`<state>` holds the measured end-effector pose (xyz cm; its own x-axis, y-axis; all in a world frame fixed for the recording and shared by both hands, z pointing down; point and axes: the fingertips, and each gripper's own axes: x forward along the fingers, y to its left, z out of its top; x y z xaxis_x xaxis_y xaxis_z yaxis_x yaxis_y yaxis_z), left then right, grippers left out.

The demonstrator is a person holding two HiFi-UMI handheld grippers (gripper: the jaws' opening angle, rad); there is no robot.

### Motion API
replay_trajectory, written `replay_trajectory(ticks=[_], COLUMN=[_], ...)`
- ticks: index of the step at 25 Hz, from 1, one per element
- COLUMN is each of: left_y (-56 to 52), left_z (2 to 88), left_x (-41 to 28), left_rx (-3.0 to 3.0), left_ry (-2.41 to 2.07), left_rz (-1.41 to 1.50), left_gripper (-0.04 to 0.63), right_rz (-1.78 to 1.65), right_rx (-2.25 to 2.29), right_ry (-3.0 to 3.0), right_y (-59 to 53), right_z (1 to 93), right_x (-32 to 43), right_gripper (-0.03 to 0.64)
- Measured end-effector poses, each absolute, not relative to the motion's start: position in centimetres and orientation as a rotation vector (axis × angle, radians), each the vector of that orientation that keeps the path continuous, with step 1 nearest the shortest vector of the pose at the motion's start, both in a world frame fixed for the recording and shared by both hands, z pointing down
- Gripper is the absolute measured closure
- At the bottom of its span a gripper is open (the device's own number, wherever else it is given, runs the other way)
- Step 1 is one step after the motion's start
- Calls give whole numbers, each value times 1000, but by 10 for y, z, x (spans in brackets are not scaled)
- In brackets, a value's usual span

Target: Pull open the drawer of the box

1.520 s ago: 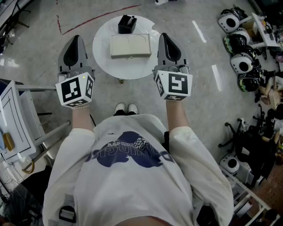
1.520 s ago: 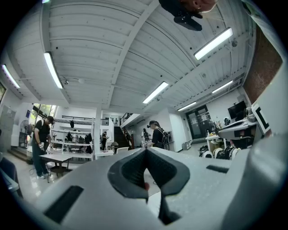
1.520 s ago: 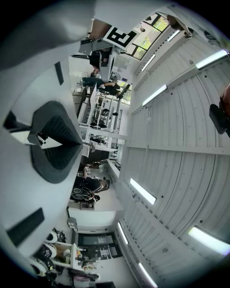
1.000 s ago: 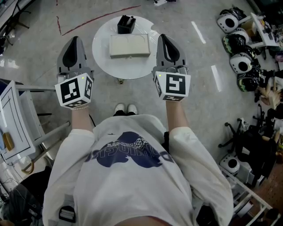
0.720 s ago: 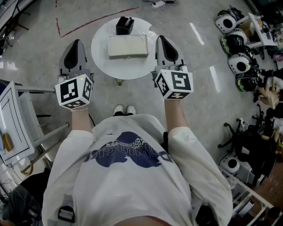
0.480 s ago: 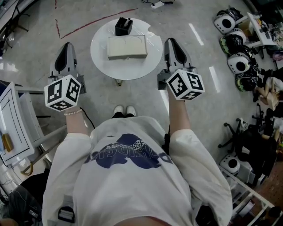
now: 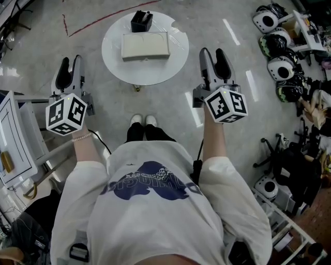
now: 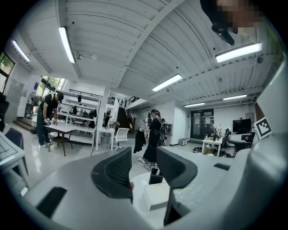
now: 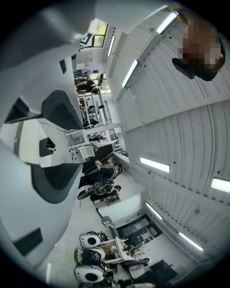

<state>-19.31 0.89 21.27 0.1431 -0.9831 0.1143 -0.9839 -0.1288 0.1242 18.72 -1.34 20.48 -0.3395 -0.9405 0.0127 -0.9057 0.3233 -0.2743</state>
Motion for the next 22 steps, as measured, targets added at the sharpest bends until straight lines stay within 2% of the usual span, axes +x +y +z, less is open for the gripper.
replay_trajectory(ticks=[14, 22], left_y=[33, -2], left_z=[260, 293], left_x=[-184, -179], left_rx=[2085, 2104], left_ry=[-1973, -1860], left_rz=[126, 177], left_gripper=[439, 439], right_rz=[-424, -425], right_rx=[-1612, -1649], right_ry=[2538, 2565], right_y=[-19, -39], right_z=[240, 260], right_x=[170, 146], right_gripper=[405, 405])
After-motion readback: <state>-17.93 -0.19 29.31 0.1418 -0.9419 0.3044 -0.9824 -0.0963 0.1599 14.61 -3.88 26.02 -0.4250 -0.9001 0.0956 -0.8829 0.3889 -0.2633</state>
